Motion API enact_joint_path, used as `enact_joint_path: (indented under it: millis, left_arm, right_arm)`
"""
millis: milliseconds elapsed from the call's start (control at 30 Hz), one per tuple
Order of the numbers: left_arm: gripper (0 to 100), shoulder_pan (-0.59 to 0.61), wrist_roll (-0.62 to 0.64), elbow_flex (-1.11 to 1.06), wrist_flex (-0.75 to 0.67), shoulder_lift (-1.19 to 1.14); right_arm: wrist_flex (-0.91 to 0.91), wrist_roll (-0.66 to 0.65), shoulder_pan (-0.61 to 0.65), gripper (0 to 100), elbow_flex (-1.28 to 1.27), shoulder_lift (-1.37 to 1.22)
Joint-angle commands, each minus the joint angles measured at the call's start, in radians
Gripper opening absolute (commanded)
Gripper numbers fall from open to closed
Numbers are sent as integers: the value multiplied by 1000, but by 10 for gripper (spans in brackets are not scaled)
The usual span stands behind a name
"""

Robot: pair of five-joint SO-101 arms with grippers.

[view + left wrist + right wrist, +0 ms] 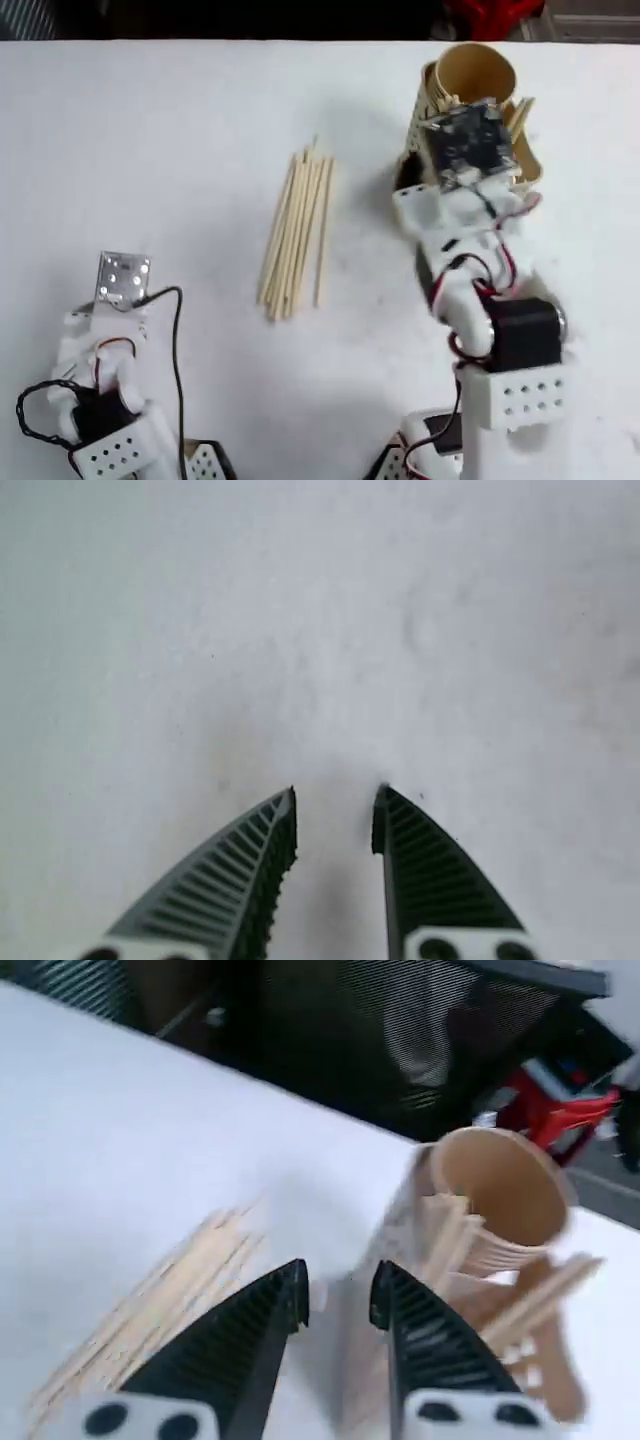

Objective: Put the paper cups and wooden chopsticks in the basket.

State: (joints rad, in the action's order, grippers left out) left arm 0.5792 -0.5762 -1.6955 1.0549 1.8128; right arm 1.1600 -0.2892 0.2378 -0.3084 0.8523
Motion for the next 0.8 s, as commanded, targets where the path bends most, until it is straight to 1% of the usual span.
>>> enact_joint_path:
  millis: [0, 100, 233, 300, 367, 500, 633, 767]
  left_arm:
    - [142, 7, -5, 3, 3, 7]
    - [142, 7, -5, 3, 3, 7]
    - [142, 7, -5, 3, 3, 7]
    - [142, 7, -5, 3, 3, 7]
    - [142, 7, -5, 3, 3, 7]
    - [142, 7, -5, 3, 3, 7]
    - [142, 7, -5, 3, 3, 7]
    - [142, 7, -5, 3, 3, 7]
  right_arm:
    - [87, 77, 119, 109, 115, -108]
    - [124, 118, 205, 109, 160, -291]
    - [93, 178, 251, 110, 176, -572]
    - [47, 193, 251, 114, 178, -697]
    - [-2, 193, 249, 140, 180, -803]
    - [-93, 193, 245, 184, 187, -951]
    - [-110, 193, 232, 183, 256, -1064]
    - [-110, 233, 220, 183, 328, -1187]
